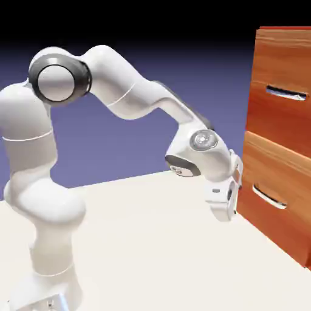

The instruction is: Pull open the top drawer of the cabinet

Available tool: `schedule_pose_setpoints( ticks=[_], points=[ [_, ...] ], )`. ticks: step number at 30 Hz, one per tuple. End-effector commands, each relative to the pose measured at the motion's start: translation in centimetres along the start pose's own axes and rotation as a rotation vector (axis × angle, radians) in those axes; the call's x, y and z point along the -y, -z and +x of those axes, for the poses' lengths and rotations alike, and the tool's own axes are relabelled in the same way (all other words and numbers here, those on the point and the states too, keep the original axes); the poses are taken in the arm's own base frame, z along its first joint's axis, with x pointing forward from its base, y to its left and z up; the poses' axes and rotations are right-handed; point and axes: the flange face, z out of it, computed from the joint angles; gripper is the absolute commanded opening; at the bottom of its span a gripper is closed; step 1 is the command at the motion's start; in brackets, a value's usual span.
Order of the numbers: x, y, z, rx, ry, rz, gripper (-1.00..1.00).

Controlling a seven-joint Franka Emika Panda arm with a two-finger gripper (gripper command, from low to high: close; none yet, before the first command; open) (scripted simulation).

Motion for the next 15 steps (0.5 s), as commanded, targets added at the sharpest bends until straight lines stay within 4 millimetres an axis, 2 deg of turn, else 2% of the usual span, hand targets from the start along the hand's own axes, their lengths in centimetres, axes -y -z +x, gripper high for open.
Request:
schedule_pose_setpoints(
  ticks=[1, 8, 15],
  points=[
    [0.1, -0.3, 0.3, -0.004, -0.033, 0.006, 0.0],
    [1.8, -1.6, 1.9, -0.035, -0.236, 0.096, 0.0],
    [5.1, -0.9, 1.3, -0.039, -0.373, 0.263, 0.0]
  ],
)
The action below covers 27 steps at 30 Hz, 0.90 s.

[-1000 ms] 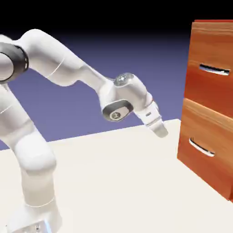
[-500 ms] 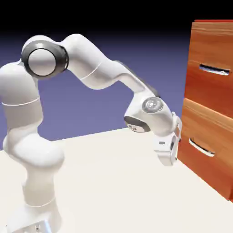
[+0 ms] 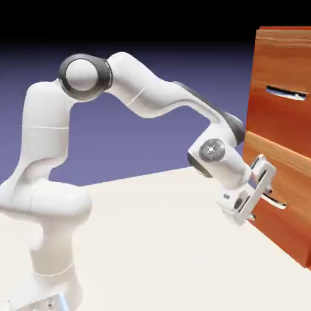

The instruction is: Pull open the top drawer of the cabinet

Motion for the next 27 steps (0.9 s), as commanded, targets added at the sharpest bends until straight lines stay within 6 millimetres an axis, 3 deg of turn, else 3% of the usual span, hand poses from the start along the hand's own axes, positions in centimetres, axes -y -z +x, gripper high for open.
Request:
schedule_pose_setpoints(
  ticks=[1, 6, 10, 19, 26, 27],
  points=[
    [0.5, 0.1, -0.5, 0.007, -0.015, 0.028, 0.0],
    [3.0, 1.4, -4.1, 0.072, -0.075, 0.178, 0.0],
    [4.9, 3.2, -8.3, 0.161, -0.104, 0.305, 0.0],
    [7.0, 10.4, -21.7, 0.479, -0.121, 0.564, 0.0],
    [9.7, 6.7, -23.7, 0.479, -0.121, 0.564, 0.0],
    [9.7, 6.7, -23.7, 0.479, -0.121, 0.564, -1.0]
  ],
)
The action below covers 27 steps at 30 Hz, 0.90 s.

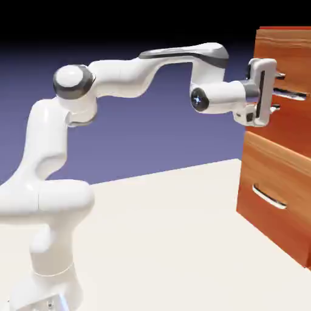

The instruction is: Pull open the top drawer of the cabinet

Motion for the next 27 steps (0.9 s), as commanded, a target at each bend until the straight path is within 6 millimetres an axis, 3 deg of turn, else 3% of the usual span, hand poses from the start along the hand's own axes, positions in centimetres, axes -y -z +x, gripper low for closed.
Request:
schedule_pose_setpoints(
  ticks=[1, 15, 27],
  points=[
    [0.0, 0.0, 0.0, 0.0, 0.0, 0.0, -1.0],
    [0.0, 12.7, 0.0, 0.0, 0.0, 0.0, -1.0],
    [0.0, 26.4, 0.0, 0.0, 0.0, 0.0, -1.0]
  ],
)
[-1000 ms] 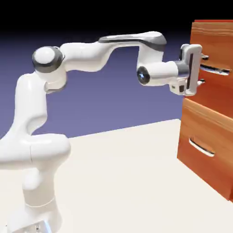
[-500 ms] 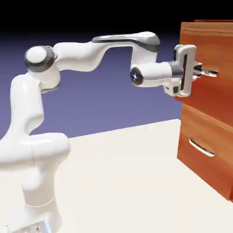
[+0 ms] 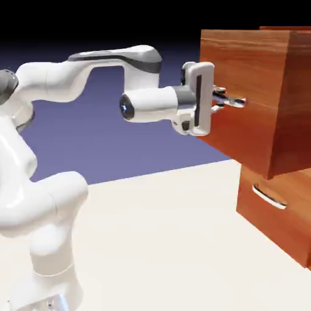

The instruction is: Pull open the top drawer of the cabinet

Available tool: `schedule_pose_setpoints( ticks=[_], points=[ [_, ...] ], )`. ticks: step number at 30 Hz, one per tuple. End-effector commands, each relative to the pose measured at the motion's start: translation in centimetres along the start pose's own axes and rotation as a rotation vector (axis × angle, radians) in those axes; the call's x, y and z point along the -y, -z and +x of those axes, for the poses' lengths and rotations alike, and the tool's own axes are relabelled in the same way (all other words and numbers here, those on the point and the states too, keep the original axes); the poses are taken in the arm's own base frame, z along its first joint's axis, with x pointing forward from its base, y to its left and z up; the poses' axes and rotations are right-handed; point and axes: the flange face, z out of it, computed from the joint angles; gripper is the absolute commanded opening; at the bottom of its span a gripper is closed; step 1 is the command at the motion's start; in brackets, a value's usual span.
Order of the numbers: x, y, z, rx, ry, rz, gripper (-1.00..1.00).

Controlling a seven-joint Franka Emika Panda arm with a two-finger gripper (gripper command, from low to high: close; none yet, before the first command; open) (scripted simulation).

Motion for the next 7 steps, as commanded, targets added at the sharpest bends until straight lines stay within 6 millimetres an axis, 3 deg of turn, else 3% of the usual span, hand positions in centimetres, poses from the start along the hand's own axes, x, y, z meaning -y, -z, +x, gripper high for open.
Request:
schedule_pose_setpoints(
  ticks=[1, 3, 4, 5, 7],
  points=[
    [0.0, 1.2, 0.0, -0.001, 0.0, -0.001, -1.0],
    [0.0, 3.5, 0.0, -0.001, 0.0, -0.001, -1.0],
    [0.0, 3.5, 0.0, -0.001, 0.0, -0.001, 1.0],
    [0.0, 3.5, 0.0, -0.001, 0.0, -0.001, 1.0],
    [0.0, 5.8, -0.1, -0.003, 0.003, -0.001, 1.0]
  ],
)
